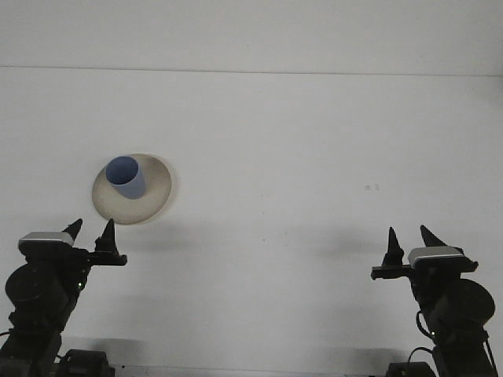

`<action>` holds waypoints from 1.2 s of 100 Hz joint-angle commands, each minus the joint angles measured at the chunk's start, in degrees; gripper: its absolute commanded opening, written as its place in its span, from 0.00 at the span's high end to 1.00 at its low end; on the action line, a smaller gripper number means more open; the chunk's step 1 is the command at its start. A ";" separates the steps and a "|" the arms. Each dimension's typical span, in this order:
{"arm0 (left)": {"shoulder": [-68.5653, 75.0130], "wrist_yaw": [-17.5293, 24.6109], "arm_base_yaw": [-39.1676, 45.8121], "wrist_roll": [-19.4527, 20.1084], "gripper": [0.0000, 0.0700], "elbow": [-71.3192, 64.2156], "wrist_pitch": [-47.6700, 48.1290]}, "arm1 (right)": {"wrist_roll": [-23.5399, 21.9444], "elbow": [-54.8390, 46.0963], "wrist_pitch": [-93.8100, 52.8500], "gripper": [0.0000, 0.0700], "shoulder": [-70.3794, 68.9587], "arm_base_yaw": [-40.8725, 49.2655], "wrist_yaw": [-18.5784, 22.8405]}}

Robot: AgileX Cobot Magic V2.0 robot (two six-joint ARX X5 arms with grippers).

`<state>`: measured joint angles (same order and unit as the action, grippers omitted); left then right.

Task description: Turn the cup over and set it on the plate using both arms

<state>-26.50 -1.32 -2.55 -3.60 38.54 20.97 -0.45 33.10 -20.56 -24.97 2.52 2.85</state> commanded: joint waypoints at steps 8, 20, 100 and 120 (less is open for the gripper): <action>0.44 0.04 -0.11 1.03 0.41 -0.94 0.02 | -0.61 0.55 0.39 0.41 -0.15 0.04 0.11; 0.44 0.07 -0.11 0.98 0.57 -0.94 -0.09 | -0.61 0.55 0.39 0.41 -0.15 0.04 0.09; 0.46 0.07 -0.09 1.18 0.98 -0.94 -0.28 | -0.61 0.55 1.27 1.00 -0.15 0.04 0.07; 0.46 0.07 -0.09 1.18 0.98 -0.94 -0.28 | -0.61 0.55 1.27 1.00 -0.15 0.04 0.07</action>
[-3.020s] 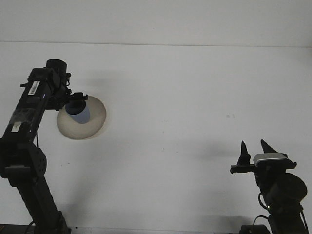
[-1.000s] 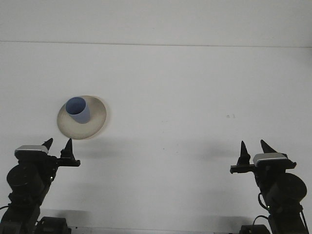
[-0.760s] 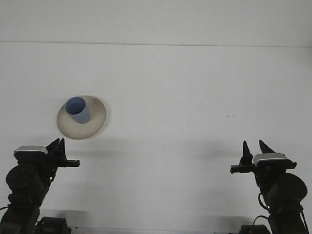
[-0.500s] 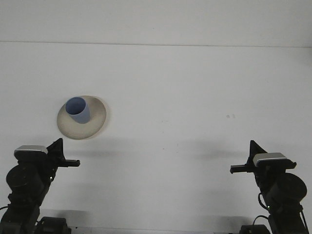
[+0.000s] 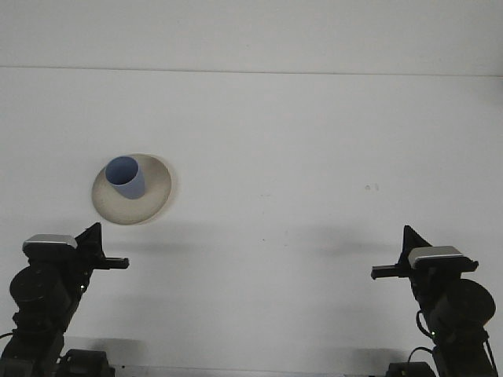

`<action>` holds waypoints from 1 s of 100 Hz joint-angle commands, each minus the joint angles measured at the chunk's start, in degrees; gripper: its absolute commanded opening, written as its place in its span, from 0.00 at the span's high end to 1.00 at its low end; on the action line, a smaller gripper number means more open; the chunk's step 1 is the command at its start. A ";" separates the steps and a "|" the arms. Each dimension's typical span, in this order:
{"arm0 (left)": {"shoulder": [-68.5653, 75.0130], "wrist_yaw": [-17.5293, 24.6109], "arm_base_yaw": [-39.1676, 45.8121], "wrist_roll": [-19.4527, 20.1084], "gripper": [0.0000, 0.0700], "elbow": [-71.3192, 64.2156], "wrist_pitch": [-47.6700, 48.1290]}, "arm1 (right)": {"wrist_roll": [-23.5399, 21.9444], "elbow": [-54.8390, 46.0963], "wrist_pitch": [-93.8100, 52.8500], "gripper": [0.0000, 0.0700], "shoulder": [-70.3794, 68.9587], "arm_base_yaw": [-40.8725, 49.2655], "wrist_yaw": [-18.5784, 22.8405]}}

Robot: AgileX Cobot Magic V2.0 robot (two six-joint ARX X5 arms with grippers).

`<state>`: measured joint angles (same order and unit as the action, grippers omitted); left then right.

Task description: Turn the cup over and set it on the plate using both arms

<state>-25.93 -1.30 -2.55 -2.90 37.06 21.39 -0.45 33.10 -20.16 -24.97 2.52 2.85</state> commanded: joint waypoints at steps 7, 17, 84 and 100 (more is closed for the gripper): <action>-0.11 0.04 -0.09 0.48 0.98 0.57 -0.70 | -0.61 0.55 0.87 1.00 -0.15 0.04 0.07; -0.11 0.04 -0.09 0.48 0.98 0.55 -0.70 | -0.61 0.55 0.87 1.00 -0.15 0.04 0.07; 15.23 -0.24 -0.09 1.60 0.98 -17.40 -21.90 | -0.61 0.55 0.87 1.00 -0.15 0.04 0.07; 22.88 -0.22 -0.09 2.69 0.98 -25.51 -24.61 | -0.61 0.55 0.87 1.00 -0.15 0.04 0.07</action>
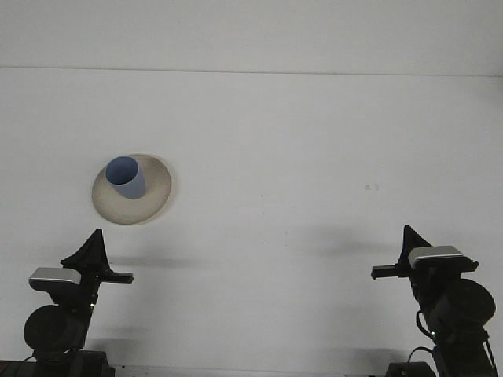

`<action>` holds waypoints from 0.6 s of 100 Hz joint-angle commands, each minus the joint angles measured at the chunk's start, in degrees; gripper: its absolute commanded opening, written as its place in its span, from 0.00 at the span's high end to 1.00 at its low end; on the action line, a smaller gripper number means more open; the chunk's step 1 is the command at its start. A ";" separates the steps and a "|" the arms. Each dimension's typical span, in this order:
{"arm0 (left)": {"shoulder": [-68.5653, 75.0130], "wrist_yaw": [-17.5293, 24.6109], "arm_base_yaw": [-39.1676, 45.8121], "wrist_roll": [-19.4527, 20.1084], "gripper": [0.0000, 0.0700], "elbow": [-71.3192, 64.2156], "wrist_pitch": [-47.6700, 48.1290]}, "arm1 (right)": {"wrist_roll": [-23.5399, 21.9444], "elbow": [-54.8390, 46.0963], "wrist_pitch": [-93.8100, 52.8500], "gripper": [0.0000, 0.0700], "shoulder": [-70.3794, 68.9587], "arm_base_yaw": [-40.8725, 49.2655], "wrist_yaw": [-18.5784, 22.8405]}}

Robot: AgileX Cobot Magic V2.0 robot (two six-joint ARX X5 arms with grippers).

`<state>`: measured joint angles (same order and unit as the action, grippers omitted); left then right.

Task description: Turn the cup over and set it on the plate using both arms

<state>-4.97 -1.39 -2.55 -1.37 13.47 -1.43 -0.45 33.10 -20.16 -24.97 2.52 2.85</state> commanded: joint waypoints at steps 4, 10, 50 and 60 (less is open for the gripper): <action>3.93 -0.13 -0.09 1.18 0.98 -3.91 -1.92 | -0.61 0.55 0.87 1.00 -0.15 0.04 0.07; 4.79 -0.11 -0.09 1.16 0.98 -6.10 -2.75 | -0.61 0.55 0.87 1.00 -0.15 0.04 0.07; 4.79 0.04 -0.09 1.38 0.98 -12.66 -11.32 | -0.61 0.55 1.11 1.00 -0.15 0.04 0.07; 4.79 0.02 -0.09 1.07 0.98 -12.68 -11.52 | -0.61 0.55 1.09 1.00 -0.15 0.04 0.07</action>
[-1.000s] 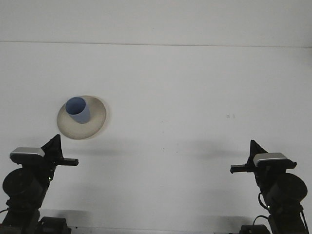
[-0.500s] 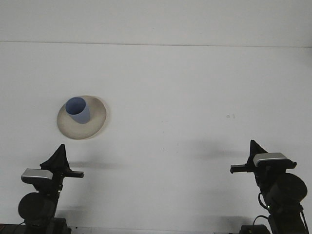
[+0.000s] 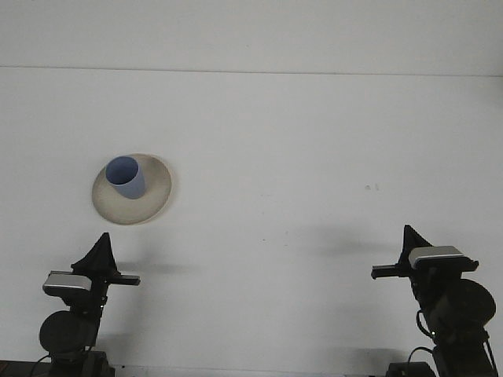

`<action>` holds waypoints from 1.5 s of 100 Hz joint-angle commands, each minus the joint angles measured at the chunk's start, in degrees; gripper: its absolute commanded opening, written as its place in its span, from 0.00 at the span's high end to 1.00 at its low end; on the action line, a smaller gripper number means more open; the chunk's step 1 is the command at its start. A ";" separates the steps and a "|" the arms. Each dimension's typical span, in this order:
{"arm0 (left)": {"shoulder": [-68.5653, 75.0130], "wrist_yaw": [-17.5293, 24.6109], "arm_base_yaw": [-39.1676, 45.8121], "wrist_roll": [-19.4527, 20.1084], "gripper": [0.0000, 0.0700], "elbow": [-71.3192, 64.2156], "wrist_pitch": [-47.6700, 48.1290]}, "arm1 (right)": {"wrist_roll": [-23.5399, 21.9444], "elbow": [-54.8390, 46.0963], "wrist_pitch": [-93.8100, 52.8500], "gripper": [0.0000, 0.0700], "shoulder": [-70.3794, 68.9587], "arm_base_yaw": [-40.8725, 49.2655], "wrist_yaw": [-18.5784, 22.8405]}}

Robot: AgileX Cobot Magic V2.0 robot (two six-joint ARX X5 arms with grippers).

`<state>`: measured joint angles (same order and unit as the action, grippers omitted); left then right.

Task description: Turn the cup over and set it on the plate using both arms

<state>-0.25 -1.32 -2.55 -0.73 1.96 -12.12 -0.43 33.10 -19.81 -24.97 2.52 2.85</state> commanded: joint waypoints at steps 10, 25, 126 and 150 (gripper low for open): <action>0.07 -0.04 -0.09 -0.90 0.98 -1.16 -0.79 | -0.63 0.55 0.77 1.00 -0.15 0.04 0.07; 0.07 -0.04 -0.09 -0.87 0.98 -1.14 -0.83 | -0.63 0.55 0.77 1.00 -0.15 0.04 0.07; 0.07 -0.04 -0.09 -0.87 0.98 -1.14 -0.83 | -0.63 -5.18 2.03 1.00 11.10 -0.87 0.07; 0.07 -0.04 -0.09 -0.87 0.98 -1.14 -0.83 | -0.66 -15.32 4.96 1.00 23.61 -1.09 0.04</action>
<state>-0.25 -1.34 -2.55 -1.19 1.96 -12.10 -0.45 19.31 -15.55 -3.44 1.45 2.87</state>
